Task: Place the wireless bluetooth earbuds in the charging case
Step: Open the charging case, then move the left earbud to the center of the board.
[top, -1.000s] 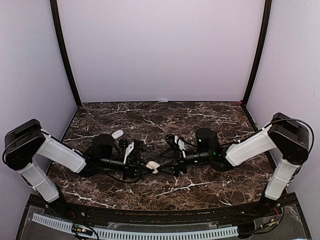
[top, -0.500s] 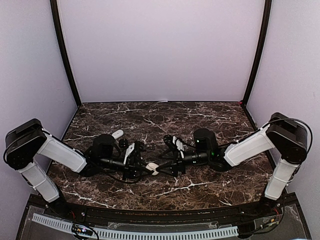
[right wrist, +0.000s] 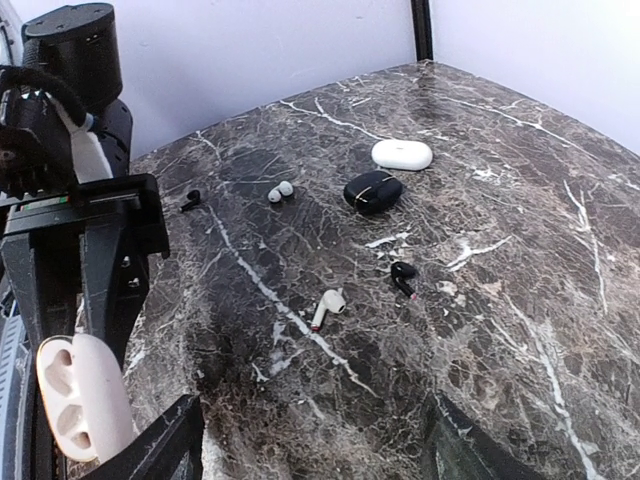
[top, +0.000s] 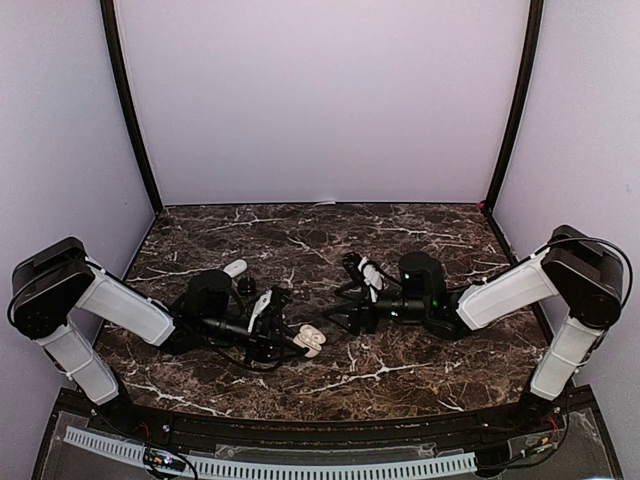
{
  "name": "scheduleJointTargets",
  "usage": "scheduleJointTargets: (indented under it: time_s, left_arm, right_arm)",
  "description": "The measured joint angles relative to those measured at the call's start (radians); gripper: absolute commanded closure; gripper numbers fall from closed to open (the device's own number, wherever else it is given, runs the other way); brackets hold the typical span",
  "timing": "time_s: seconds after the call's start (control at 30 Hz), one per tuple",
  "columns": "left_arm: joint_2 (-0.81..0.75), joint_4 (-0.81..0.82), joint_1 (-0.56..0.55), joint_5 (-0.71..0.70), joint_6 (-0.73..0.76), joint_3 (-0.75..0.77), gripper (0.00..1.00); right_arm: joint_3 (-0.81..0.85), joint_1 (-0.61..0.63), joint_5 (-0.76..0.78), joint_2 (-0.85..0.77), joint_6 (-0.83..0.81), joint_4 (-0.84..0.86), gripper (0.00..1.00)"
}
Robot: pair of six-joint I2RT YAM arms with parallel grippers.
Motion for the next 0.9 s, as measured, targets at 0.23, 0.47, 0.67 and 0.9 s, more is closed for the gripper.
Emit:
scheduleJointTargets:
  time_s: [0.23, 0.47, 0.67, 0.9]
  left_arm:
    - [0.0, -0.003, 0.0, 0.001, 0.0, 0.003, 0.84]
    - [-0.106, 0.037, 0.025, -0.148, -0.031, -0.07, 0.85]
    - [-0.243, 0.15, 0.158, -0.277, -0.123, -0.185, 0.85]
    - [-0.378, 0.156, 0.17, -0.508, -0.159, -0.264, 0.84]
  right_arm:
    - [-0.018, -0.004, 0.044, -0.013, 0.003, 0.002, 0.28]
    - [-0.024, -0.006, 0.116, -0.033, 0.018, 0.0, 0.31]
    - [0.035, -0.008, 0.14, -0.014, 0.024, -0.094, 0.42]
    - [0.211, -0.005, 0.145, 0.074, 0.048, -0.267, 0.56]
